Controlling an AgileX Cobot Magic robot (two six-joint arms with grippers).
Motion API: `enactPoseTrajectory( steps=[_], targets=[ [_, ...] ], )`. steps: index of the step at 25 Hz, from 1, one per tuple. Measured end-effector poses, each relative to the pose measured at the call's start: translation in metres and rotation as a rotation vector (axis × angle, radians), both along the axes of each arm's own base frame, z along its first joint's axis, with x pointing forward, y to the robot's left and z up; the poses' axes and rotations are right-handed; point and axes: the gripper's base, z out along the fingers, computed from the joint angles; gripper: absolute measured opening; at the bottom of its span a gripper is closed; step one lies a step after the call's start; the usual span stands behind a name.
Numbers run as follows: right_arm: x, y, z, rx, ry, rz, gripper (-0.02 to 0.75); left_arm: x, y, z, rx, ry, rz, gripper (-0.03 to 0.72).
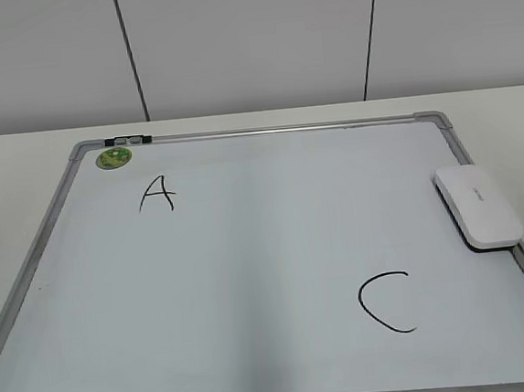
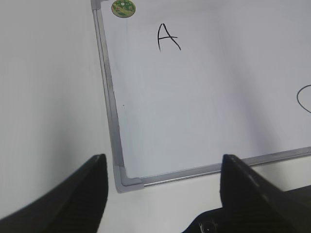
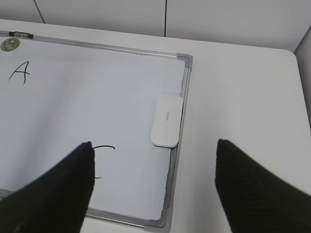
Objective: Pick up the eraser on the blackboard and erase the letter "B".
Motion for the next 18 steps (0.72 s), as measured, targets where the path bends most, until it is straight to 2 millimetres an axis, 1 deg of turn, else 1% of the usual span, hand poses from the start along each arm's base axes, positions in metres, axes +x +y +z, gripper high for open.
enactPoseTrajectory(
  steps=[2, 3, 7, 8, 9, 10, 12, 15, 18],
  targets=[
    [-0.012, 0.000, -0.008, 0.000, -0.012, 0.000, 0.592, -0.014, 0.001, -0.007, -0.010, -0.010, 0.010, 0.524],
    [-0.018, -0.001, -0.015, 0.002, -0.006, -0.001, 0.592, -0.020, 0.001, -0.010, -0.015, -0.015, 0.015, 0.524],
    [-0.032, -0.001, -0.056, 0.017, 0.052, -0.014, 0.592, -0.038, 0.003, -0.025, -0.016, -0.022, 0.018, 0.524],
    [-0.035, -0.001, -0.069, 0.020, 0.072, -0.017, 0.592, -0.042, 0.003, -0.032, -0.013, -0.014, 0.014, 0.524],
    [-0.038, -0.001, -0.082, 0.021, 0.093, -0.019, 0.592, -0.044, 0.003, -0.038, -0.010, -0.006, 0.014, 0.540],
    [-0.041, -0.001, -0.094, 0.022, 0.112, -0.020, 0.592, -0.047, 0.004, -0.046, -0.003, 0.007, 0.017, 0.533],
    [-0.044, -0.002, -0.110, 0.019, 0.137, -0.022, 0.592, -0.051, 0.005, -0.061, 0.008, 0.031, 0.022, 0.527],
    [-0.052, -0.005, -0.146, -0.014, 0.173, -0.044, 0.592, -0.057, 0.006, -0.082, 0.017, 0.065, 0.025, 0.524],
    [-0.056, -0.009, -0.166, -0.044, 0.186, -0.063, 0.592, -0.060, 0.008, -0.095, 0.030, 0.051, 0.037, 0.524]
  ],
)
